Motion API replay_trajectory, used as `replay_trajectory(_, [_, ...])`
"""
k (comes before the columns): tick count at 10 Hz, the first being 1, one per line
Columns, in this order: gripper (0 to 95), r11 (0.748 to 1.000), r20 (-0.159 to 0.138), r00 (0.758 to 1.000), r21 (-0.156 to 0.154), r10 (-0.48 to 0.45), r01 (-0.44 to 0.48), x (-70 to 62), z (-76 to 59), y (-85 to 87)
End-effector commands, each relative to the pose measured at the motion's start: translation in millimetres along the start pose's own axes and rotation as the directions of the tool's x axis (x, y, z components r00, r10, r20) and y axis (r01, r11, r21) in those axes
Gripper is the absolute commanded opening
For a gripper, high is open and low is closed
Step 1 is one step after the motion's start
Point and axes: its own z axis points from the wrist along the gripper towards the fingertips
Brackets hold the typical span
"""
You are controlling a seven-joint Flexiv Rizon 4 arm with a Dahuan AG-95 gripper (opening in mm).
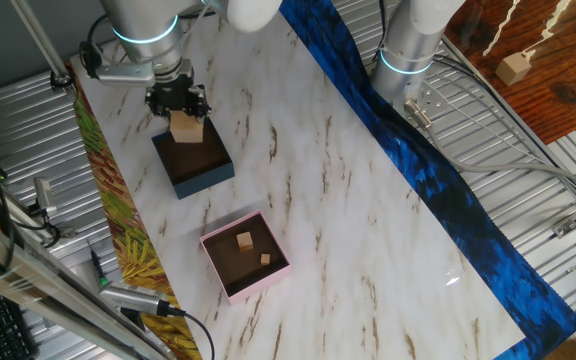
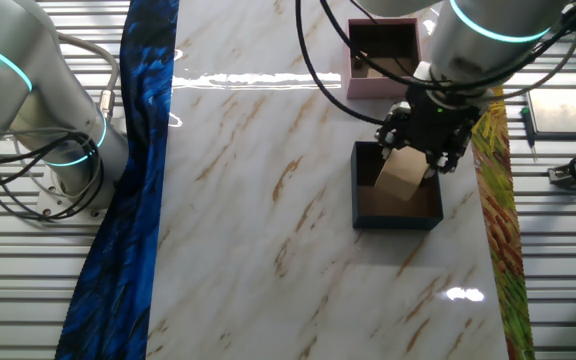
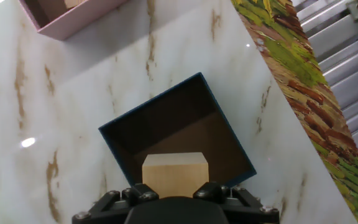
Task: Move an object from one box to another
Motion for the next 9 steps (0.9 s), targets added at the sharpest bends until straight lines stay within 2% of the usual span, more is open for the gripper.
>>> replay_trajectory(1, [0.0,0.998,0.015,0.998,-0.007,-0.061,0.061,0.6,-0.7,0.5])
replay_trajectory(4, [0.0,0.995,0.011,0.995,-0.011,-0.100,0.100,0.6,-0.7,0.5])
replay_trajectory(7, [0.0,0.994,0.021,0.994,-0.011,-0.104,0.104,0.6,-0.7,0.5])
replay_trajectory(8, [0.0,0.996,0.025,0.996,-0.014,-0.088,0.089,-1.4,-2.0,1.1])
replay_trajectory(9, [0.0,0.997,0.031,0.997,-0.017,-0.075,0.075,-12.4,-5.3,2.7])
